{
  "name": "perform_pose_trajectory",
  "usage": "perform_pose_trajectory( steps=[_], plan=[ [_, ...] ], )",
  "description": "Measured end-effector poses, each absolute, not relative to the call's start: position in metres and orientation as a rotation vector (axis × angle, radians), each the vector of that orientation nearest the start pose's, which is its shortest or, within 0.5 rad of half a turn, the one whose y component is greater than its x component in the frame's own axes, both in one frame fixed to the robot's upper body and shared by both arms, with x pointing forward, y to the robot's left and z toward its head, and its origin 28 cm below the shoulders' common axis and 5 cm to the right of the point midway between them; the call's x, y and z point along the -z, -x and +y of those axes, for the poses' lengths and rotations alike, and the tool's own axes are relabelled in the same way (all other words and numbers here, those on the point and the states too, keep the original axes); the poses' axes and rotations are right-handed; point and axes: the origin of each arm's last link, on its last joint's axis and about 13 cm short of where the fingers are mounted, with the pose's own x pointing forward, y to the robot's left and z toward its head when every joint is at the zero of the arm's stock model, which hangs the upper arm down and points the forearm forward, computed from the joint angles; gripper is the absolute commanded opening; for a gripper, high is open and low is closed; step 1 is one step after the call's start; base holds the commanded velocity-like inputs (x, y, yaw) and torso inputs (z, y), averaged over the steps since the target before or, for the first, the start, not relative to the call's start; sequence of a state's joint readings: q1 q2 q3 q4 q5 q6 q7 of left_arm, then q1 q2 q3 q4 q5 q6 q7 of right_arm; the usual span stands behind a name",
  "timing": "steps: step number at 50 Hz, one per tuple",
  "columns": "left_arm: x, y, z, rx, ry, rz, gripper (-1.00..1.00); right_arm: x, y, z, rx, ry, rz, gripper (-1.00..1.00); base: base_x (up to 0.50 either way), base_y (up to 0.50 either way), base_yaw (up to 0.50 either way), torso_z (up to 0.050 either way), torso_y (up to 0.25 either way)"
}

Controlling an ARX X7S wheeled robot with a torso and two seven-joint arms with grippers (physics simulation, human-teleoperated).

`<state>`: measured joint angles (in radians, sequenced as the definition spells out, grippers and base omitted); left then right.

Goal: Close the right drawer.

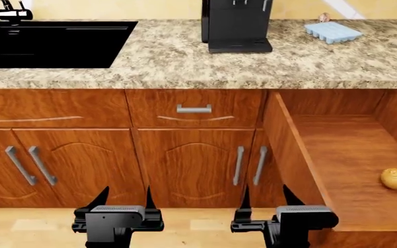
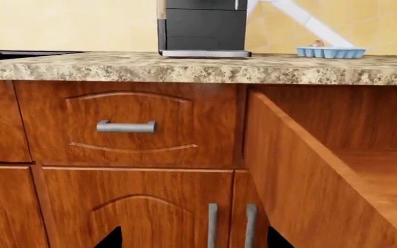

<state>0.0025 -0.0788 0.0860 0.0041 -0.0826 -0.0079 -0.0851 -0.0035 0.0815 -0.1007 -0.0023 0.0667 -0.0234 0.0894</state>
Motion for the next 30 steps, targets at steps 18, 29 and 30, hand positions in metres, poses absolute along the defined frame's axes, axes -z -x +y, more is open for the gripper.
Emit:
perform_pose_trajectory(
  steps=[18,29,30],
  plan=[
    [-0.0117,-0.2084,0.2066,0.0,0.004,0.012,1.0,-0.0131,-0.2088,-0.0953,-0.016,0.02,-0.014,1.0,-0.5,0.0,0.0,0.0,0.0],
    [-0.0114,-0.2083,0.2067,-0.001,0.004,0.012,1.0,-0.0132,-0.2085,-0.0953,-0.017,0.023,-0.019,1.0,-0.44,0.0,0.0,0.0,0.0],
    [-0.0111,-0.2079,0.2066,-0.001,0.004,0.013,1.0,-0.0128,-0.2081,-0.0952,-0.017,0.023,-0.017,1.0,0.0,0.0,0.0,0.0,0.0]
  ],
)
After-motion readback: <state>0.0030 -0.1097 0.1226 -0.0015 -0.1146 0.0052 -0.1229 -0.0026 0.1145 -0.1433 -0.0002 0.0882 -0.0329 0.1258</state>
